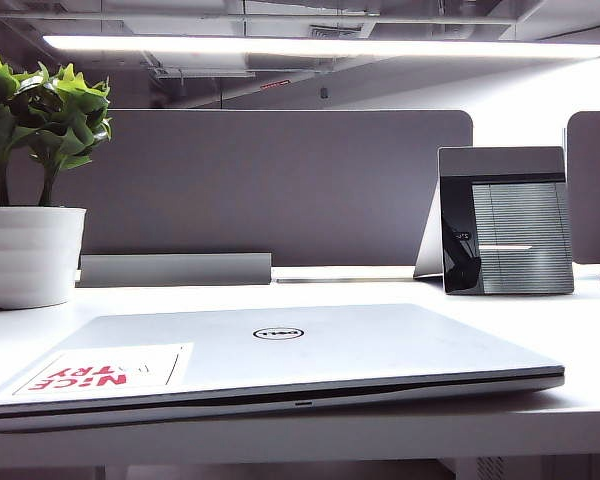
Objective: Close the laptop lid.
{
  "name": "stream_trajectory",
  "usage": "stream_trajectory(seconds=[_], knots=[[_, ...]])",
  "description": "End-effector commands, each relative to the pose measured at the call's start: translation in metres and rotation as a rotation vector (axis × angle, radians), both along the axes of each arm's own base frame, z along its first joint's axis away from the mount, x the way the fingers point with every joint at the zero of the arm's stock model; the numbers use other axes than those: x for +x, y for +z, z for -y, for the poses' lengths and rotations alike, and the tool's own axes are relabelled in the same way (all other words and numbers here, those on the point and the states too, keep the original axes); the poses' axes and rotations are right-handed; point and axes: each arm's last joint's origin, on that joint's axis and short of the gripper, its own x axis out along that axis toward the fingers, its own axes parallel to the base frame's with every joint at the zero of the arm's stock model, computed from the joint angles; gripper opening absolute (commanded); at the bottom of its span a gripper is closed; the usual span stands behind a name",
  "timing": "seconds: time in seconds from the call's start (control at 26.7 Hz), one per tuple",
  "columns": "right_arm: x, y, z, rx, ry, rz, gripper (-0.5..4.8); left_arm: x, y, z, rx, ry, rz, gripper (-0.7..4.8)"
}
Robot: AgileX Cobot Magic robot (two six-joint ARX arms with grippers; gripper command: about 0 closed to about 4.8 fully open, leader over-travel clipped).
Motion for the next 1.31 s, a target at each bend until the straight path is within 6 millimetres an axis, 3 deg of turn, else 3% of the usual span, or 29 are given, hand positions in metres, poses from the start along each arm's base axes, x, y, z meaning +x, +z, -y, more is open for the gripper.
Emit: stream_trajectory(seconds=[0.04, 0.34, 0.49, 0.71, 1.05, 1.31], knots=[[0.0, 0.002, 0.0, 0.008, 0.001, 0.008, -0.04, -0.001, 0.001, 0.0, 0.028, 0.017, 0.009, -0.05], [0.0, 0.002, 0.0, 0.008, 0.001, 0.008, -0.04, -0.016, -0.001, -0.002, 0.102, 0.037, 0.002, -0.05], [0.0, 0.002, 0.0, 0.008, 0.002, 0.008, -0.04, -0.024, -0.021, -0.003, 0.136, 0.048, -0.104, -0.05], [0.0, 0.002, 0.0, 0.008, 0.001, 0.008, -0.04, -0.021, -0.086, -0.009, 0.11, 0.103, -0.191, -0.05], [0.0, 0.002, 0.0, 0.008, 0.002, 0.008, -0.04, -0.019, -0.175, -0.012, 0.046, 0.127, -0.187, -0.05], [0.0, 0.002, 0.0, 0.008, 0.002, 0.008, -0.04, -0.018, -0.206, -0.013, 0.015, 0.125, -0.171, -0.05]])
